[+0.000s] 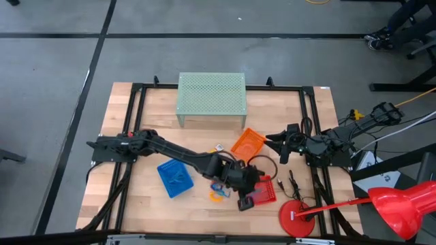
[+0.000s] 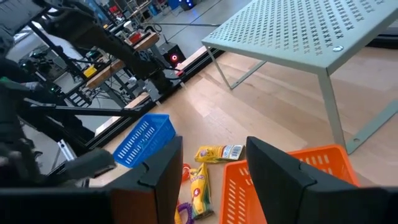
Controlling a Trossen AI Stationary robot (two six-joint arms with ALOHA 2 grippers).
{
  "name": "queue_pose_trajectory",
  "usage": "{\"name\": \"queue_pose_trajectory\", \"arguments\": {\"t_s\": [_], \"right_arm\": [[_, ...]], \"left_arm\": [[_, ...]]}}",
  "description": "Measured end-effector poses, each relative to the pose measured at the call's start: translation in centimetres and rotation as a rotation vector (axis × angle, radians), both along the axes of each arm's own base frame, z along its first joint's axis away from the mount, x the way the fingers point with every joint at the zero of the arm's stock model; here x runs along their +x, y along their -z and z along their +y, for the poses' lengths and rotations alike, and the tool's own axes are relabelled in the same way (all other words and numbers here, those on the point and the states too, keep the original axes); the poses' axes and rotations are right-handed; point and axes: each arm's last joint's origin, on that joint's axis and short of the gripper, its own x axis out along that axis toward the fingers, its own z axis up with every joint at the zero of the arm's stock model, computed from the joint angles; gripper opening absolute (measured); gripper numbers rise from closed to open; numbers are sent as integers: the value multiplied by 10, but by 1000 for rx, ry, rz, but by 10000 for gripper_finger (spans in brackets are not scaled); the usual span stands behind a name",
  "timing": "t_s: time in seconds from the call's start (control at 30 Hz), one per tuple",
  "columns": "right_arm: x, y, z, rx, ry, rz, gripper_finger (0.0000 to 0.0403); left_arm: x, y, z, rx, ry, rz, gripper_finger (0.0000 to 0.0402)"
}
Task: Pick & Place Office Desk Supplies
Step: Put the blue rubberband into the blue bin
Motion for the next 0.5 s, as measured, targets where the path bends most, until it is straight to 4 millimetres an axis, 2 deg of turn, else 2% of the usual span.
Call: {"name": "queue_pose_trajectory", "arguments": {"t_s": [0.13, 0.27, 0.5], "right_arm": [[0, 0, 0, 1, 1, 0, 178], [0, 0, 0, 2, 6, -1, 178], [0, 0, 0, -2, 9, 4, 178]], "left_arm": [[3, 1, 5, 0, 9, -7, 1], [1, -11, 5, -9, 24, -60, 1], [-11, -20, -1, 27, 4, -35, 1]]}}
